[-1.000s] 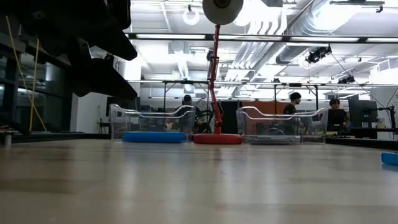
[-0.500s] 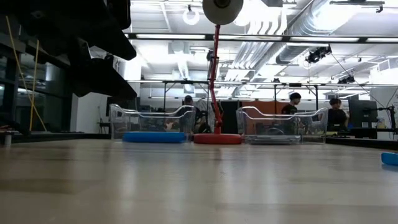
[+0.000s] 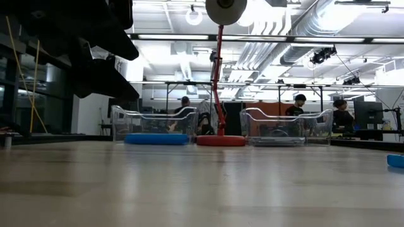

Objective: Pick & place jewel cases by type
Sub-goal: Put the black cd case into the right transparent bin

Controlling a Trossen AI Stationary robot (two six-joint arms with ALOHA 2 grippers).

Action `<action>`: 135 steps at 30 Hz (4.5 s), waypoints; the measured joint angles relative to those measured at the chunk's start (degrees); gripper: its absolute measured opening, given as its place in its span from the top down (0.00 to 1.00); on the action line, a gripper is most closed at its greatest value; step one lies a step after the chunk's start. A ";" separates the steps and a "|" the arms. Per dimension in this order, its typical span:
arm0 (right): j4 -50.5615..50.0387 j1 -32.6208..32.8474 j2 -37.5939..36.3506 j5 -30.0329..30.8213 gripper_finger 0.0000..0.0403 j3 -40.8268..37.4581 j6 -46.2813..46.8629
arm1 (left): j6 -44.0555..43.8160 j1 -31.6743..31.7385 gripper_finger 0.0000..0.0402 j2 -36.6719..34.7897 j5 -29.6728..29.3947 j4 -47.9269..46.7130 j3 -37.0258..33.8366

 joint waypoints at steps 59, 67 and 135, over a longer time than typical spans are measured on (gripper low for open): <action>-43.70 8.90 5.40 70.53 0.98 -0.39 56.96 | -1.38 -0.02 0.22 3.17 0.46 0.26 -0.07; -74.10 7.99 5.40 73.99 0.97 -0.39 91.30 | -1.27 -0.02 0.22 3.17 0.50 0.26 -0.07; -77.03 -85.11 -4.06 16.37 0.98 -22.36 58.17 | 5.01 0.00 0.22 3.21 3.56 -0.46 0.00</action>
